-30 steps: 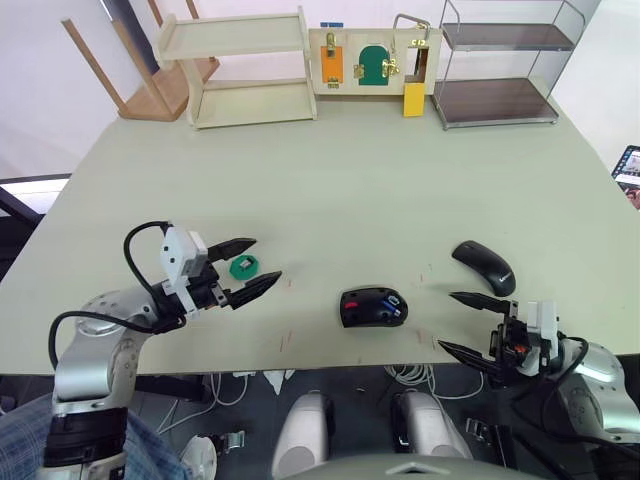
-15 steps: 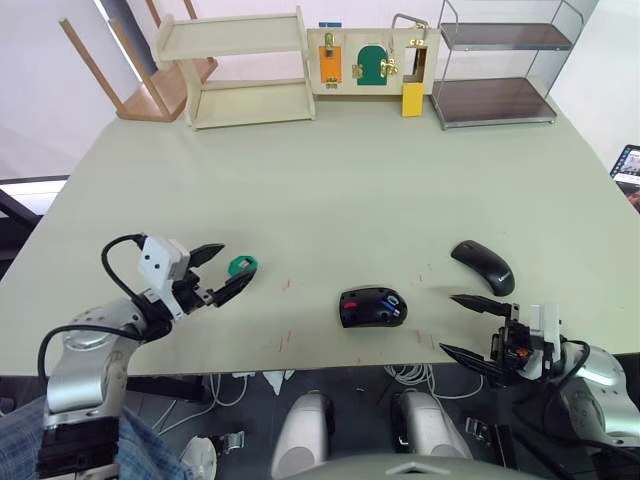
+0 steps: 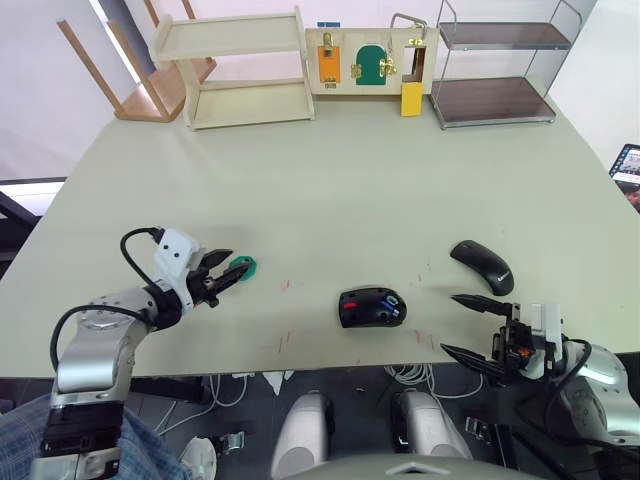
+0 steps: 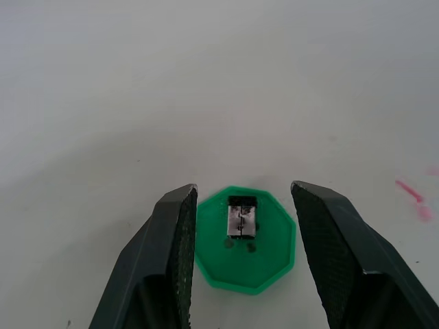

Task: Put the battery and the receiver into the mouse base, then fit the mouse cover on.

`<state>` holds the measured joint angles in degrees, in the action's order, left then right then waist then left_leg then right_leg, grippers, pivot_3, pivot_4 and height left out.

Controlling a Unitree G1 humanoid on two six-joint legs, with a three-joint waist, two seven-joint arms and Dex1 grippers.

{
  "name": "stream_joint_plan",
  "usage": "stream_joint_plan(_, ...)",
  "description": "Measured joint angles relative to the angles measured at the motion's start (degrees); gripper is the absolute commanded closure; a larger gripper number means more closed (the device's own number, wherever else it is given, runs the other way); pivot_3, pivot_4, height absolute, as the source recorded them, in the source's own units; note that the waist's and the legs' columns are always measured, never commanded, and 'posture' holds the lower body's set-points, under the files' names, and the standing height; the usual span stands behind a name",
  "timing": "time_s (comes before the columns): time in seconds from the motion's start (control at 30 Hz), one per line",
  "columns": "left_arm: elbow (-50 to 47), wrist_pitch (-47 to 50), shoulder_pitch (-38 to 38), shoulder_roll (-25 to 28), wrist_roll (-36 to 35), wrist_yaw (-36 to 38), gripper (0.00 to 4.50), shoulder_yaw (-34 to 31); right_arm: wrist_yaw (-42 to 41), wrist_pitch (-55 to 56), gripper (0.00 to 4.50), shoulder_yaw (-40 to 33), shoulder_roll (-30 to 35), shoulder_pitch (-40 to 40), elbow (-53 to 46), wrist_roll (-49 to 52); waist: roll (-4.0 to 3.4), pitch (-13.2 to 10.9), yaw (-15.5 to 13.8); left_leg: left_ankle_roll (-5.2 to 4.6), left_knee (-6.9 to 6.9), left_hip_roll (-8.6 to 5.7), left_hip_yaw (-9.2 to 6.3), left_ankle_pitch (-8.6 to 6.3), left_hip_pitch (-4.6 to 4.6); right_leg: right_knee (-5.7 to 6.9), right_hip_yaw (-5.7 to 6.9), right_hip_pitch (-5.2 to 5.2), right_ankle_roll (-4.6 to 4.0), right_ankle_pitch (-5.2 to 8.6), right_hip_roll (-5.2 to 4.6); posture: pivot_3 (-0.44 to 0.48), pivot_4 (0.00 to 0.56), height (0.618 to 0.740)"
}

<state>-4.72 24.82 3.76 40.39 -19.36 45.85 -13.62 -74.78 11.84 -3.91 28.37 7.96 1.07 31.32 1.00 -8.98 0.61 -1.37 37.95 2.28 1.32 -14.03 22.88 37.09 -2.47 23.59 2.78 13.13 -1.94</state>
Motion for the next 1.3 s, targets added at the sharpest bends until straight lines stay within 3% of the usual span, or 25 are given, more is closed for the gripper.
stream_joint_plan(0.97,1.0,1.8,-0.1,-0.2,0.7,-2.2,2.16,0.7,-1.2,0.1,0.00,-0.6,0.5,-0.1,0.0,0.4,0.00,0.0,0.0,0.00,0.00,-0.01,0.00,0.00,0.00,0.00,0.00,0.00,-0.08,-0.05,0.00,0.000,0.150,0.740)
stream_joint_plan(1.07,1.1,1.7,0.2,-0.2,0.7,-2.1,2.97,0.7,-1.2,0.2,0.00,-0.6,0.5,-0.3,0.2,0.4,0.00,0.0,0.0,0.00,0.00,-0.01,0.00,0.00,0.00,0.00,0.00,0.00,-0.08,-0.05,0.00,0.000,0.150,0.740)
stream_joint_plan(1.3,1.7,0.9,0.6,-0.2,1.2,-2.2,2.97,0.7,-1.3,0.9,0.00,-0.6,0.4,-1.0,0.4,0.4,0.00,0.0,0.0,0.00,0.00,-0.01,0.01,0.00,0.00,0.00,0.00,0.00,-0.10,-0.06,0.00,0.000,0.150,0.740)
